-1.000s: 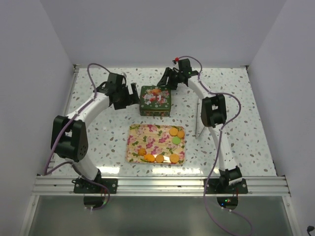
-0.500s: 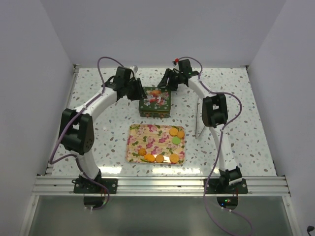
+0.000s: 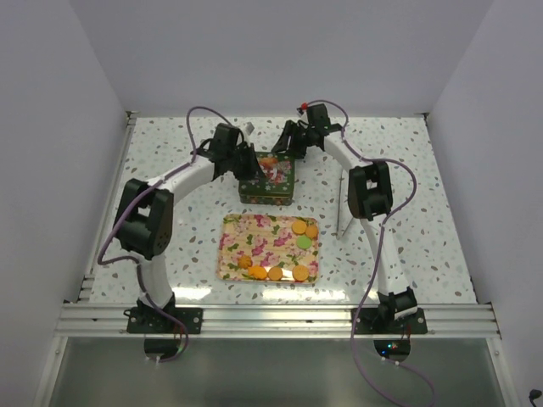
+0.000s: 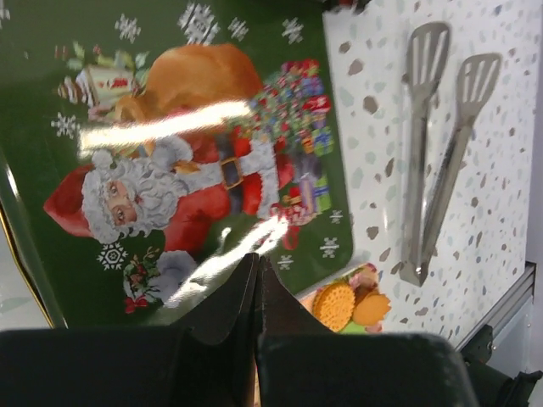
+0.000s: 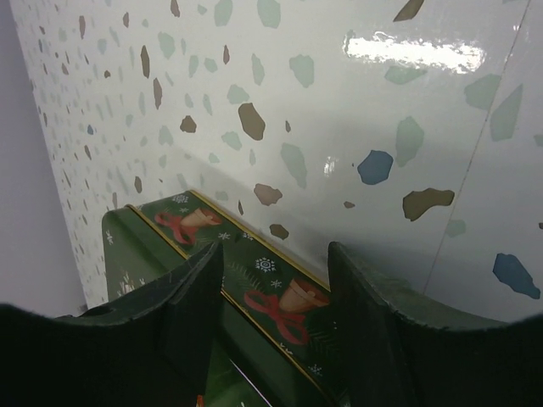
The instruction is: Pack the cookies
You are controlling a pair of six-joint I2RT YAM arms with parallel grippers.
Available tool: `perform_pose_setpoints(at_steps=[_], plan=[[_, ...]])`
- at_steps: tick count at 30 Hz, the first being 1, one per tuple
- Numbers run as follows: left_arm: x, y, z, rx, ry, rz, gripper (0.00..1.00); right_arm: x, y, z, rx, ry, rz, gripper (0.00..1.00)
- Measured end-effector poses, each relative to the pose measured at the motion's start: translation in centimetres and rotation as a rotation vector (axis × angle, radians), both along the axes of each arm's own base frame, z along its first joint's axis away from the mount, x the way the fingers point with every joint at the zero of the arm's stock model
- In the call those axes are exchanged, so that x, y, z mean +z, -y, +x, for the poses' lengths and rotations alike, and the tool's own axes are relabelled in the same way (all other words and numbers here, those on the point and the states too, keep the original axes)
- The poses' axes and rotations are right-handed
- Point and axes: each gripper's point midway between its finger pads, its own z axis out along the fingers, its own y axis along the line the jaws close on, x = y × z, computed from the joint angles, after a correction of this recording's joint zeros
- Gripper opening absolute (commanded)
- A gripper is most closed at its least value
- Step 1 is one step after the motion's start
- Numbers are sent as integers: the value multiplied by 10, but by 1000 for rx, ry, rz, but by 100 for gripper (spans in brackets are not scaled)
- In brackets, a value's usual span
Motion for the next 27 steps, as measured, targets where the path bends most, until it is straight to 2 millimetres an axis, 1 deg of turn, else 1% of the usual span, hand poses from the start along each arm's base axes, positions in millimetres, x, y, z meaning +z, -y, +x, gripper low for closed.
perform_pose_setpoints(at_steps=[2,3,4,13,16,17,18,19,20,21,22,24,25,27], plan=[[-23,-2,-8,-2,-43,18,0,-2,1,-2,0,-7,-2,56],[-36,-3,-16,-2,-85,17,0,-2,1,-2,0,-8,-3,56],[-39,0,-17,-8,-88,-1,0,-3,1,-3,0,-9,-3,56],[-39,3,-17,-20,-68,-17,0,-3,2,-3,-7,-8,-14,56],[-36,2,-16,-14,-68,-8,0,-2,1,-2,-9,-6,-16,61],[-36,0,-16,-7,-68,0,0,-1,2,-2,-9,-4,-16,66],[-35,-1,-15,-1,-70,9,0,0,1,-3,-11,-4,-19,68],[-35,-3,-14,8,-73,21,0,1,1,-2,-11,0,-20,74],[-34,-5,-13,15,-76,30,2,3,2,-2,-16,1,-23,83],[-33,-7,-12,24,-78,42,5,5,2,-1,-18,5,-25,85],[-31,-9,-11,32,-79,52,13,9,3,0,-21,13,-28,87],[-27,-13,-8,47,-75,69,23,16,4,4,-29,33,-33,91],[-25,-15,-7,53,-72,72,32,19,5,6,-37,41,-39,91],[-17,-22,-4,69,-61,80,38,28,8,9,-50,59,-44,95]])
